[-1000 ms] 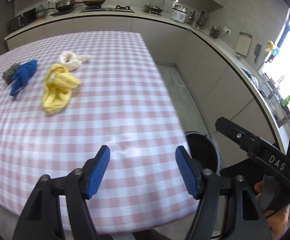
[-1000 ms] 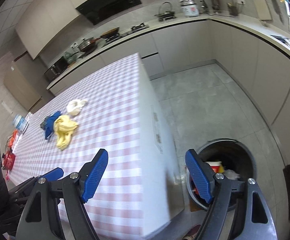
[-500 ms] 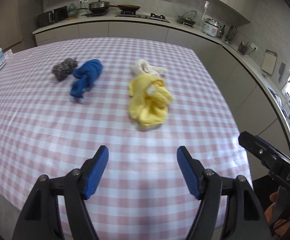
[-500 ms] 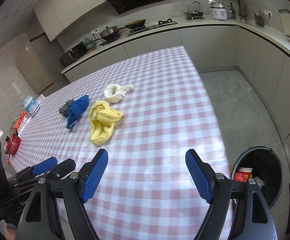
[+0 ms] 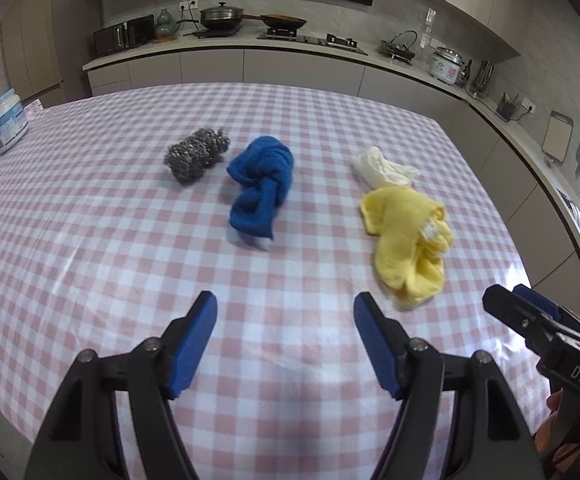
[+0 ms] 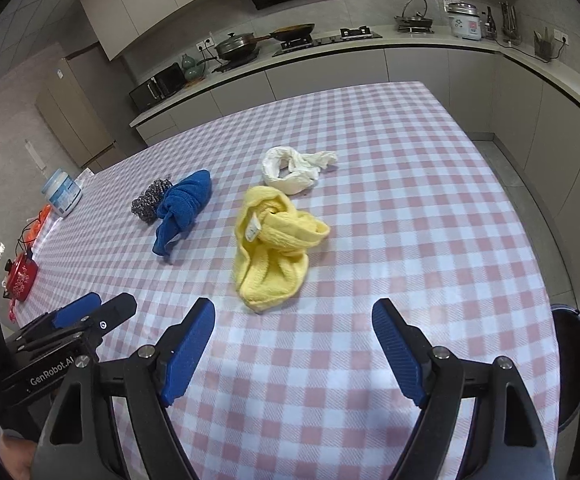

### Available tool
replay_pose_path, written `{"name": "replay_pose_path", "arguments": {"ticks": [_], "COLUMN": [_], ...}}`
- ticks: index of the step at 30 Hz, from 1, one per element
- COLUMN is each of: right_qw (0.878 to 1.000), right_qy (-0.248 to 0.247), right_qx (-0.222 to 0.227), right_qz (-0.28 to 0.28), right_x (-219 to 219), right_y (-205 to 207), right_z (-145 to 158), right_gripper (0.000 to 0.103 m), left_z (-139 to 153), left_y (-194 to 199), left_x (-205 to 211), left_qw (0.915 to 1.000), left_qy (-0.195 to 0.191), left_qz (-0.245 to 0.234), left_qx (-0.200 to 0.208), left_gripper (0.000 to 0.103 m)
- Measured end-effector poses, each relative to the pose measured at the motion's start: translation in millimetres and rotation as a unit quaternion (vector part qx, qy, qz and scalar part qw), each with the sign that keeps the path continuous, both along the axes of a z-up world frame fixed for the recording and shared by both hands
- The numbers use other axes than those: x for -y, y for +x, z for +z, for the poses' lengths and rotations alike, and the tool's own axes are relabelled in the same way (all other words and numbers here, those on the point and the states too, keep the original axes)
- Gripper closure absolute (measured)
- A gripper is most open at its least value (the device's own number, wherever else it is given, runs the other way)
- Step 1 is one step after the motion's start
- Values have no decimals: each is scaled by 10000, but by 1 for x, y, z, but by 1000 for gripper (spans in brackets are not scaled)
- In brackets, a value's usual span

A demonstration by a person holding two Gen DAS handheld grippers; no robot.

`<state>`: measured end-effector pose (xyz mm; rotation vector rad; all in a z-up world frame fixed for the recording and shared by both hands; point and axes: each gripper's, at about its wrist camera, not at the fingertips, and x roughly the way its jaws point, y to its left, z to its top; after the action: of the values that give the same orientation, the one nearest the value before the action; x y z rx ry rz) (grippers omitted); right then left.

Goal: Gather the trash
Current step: 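Move both tools back over the table toward the blue cloth and yellow towel, then grasp the blue cloth with the left tool while the right tool grasps the yellow towel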

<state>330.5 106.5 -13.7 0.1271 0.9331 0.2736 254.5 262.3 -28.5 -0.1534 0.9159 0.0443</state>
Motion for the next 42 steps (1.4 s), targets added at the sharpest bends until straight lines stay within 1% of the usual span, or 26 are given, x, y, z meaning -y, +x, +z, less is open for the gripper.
{"name": "replay_pose_path", "arguments": {"ticks": [4, 10, 17, 21, 29, 34, 38, 39, 40, 41, 42], "right_qw": [10000, 9998, 9995, 9992, 9986, 9985, 9991, 9991, 9992, 9992, 9991], "right_qy": [-13, -165, -315, -353, -422, -409, -365, -375, -375, -383, -400], "right_qx": [34, 43, -30, -119, -230, -263, -179, -145, -140, -142, -144], "right_qz": [-57, -45, -76, -145, -223, -238, -148, -112, -74, -47, -29], "right_x": [-10, -28, -41, -41, -42, -44, -51, -53, -54, -55, -56], "right_y": [15, 45, 77, 92, 103, 106, 102, 100, 99, 98, 98], "right_z": [1, -2, -15, -24, -35, -41, -44, -44, -45, -46, -47], "right_gripper": [17, 16, 15, 15, 15, 15, 16, 19, 24, 28, 34], "left_z": [-1, -4, -8, -9, -22, -33, -36, -37, -38, -39, -41], "left_y": [16, 44, 80, 96, 123, 134, 132, 131, 130, 128, 128], "left_x": [-12, -23, -30, -28, -23, -27, -25, -24, -24, -23, -21], "left_qw": [10000, 9999, 9998, 9996, 9989, 9994, 9994, 9994, 9994, 9994, 9993], "left_qy": [20, 79, 124, 221, 387, 226, 135, 102, 77, 73, 59], "left_qz": [-27, -97, -132, -186, -244, -198, -235, -243, -254, -256, -269], "left_qx": [14, 19, 9, 37, -65, -177, -197, -205, -212, -235, -258], "left_gripper": [31, 31, 31, 31, 31, 31, 31, 32, 35, 37, 40]}}
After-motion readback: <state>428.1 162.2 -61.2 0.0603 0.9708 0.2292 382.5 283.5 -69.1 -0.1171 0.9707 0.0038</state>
